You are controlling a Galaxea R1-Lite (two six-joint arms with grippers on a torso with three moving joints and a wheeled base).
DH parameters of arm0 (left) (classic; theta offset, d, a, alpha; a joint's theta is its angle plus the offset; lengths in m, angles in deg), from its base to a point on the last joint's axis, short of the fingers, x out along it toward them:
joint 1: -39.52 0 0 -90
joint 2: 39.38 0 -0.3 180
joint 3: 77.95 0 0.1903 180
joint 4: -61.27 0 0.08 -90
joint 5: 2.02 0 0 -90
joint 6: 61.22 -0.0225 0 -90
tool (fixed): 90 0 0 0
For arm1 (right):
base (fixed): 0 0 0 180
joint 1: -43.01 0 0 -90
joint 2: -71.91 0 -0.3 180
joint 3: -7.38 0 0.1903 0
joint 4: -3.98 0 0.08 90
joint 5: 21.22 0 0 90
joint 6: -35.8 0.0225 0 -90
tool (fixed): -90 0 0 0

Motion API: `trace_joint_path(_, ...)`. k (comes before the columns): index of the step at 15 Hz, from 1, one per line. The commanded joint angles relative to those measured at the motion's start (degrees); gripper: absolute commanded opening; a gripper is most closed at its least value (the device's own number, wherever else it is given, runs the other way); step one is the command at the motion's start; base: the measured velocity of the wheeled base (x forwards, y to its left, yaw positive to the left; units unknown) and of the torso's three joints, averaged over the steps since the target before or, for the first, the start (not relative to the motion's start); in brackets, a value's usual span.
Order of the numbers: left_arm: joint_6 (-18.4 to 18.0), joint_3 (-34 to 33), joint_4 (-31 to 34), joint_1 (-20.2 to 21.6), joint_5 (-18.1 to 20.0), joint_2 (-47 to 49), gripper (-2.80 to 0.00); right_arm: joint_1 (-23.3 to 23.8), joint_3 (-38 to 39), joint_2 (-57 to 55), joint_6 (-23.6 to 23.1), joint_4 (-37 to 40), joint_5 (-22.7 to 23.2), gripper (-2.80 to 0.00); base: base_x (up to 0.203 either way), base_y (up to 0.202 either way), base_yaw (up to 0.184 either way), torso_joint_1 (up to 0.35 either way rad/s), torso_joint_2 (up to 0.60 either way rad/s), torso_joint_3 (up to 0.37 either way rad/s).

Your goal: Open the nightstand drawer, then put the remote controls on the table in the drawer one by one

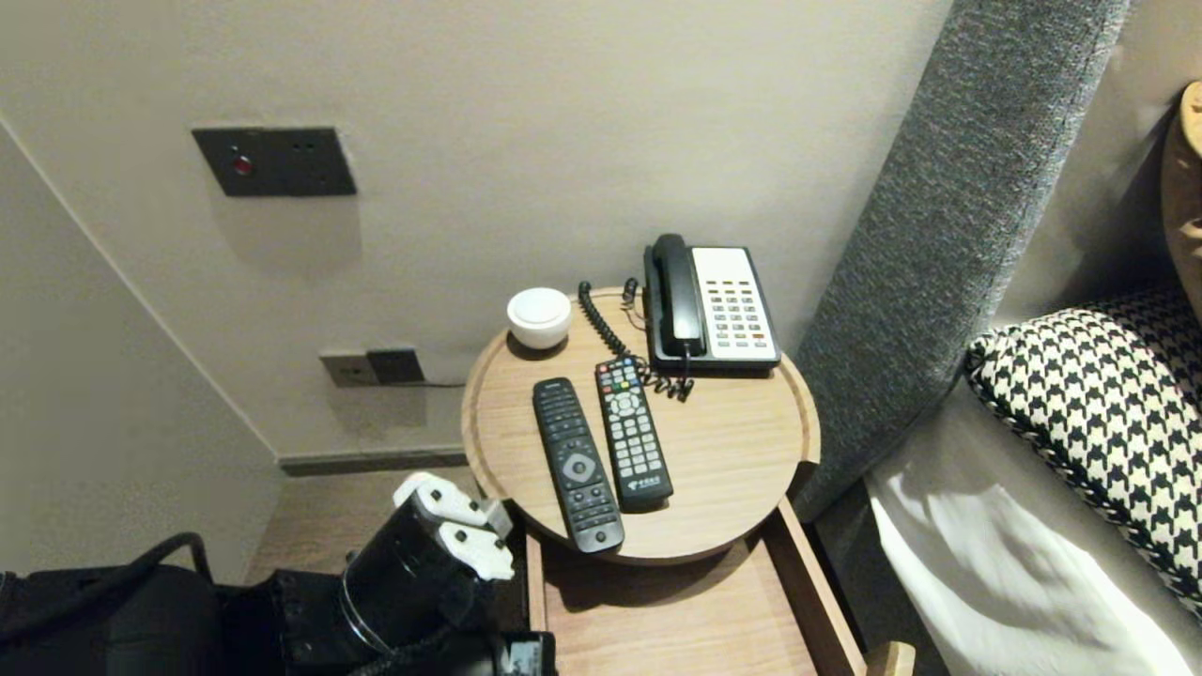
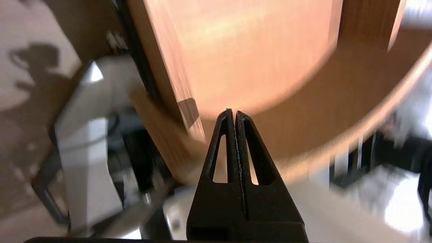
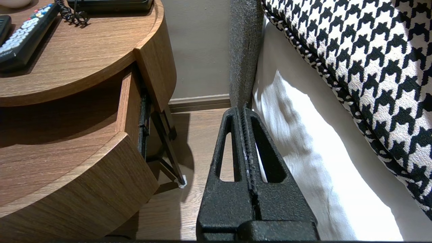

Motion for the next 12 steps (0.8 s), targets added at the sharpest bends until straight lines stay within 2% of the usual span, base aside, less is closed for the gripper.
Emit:
trace_joint_path(1, -0.55, 2.41, 0.11, 3.34, -1.74, -0.29, -2.8, -0.02, 2.29, 0.01, -0.06, -0.04, 0.0, -2.8, 0.0, 0.0, 0.0, 0.0, 0.0, 0.0)
trace_joint_path(5, -2.48, 9.81, 1.44, 10.9, -2.65, -0.65, -2.8, -0.02, 2.29, 0.01, 0.03, -0.04, 0.0, -2.8, 0.0, 0.0, 0.0, 0.0, 0.0, 0.0)
trace_joint_path(8, -2.48, 16.66, 5.95, 14.48, -3.55, -0.46, -2.8, -0.02, 2.29, 0.01, -0.04, -0.04, 0.0, -2.8, 0.0, 0.0, 0.0, 0.0, 0.0, 0.0)
trace_joint_path(10, -2.47, 21.54, 11.32, 15.15, -7.27, 0.29, -2.8, -0.02, 2.29, 0.01, 0.03, -0.04, 0.0, -2.8, 0.0, 0.0, 0.0, 0.0, 0.0, 0.0)
trace_joint_path(12, -2.24, 27.88, 19.75, 15.26, -11.24, 2.94, -2.8, -0.02, 2.29, 0.01, 0.03, -0.04, 0.0, -2.8, 0.0, 0.0, 0.0, 0.0, 0.0, 0.0)
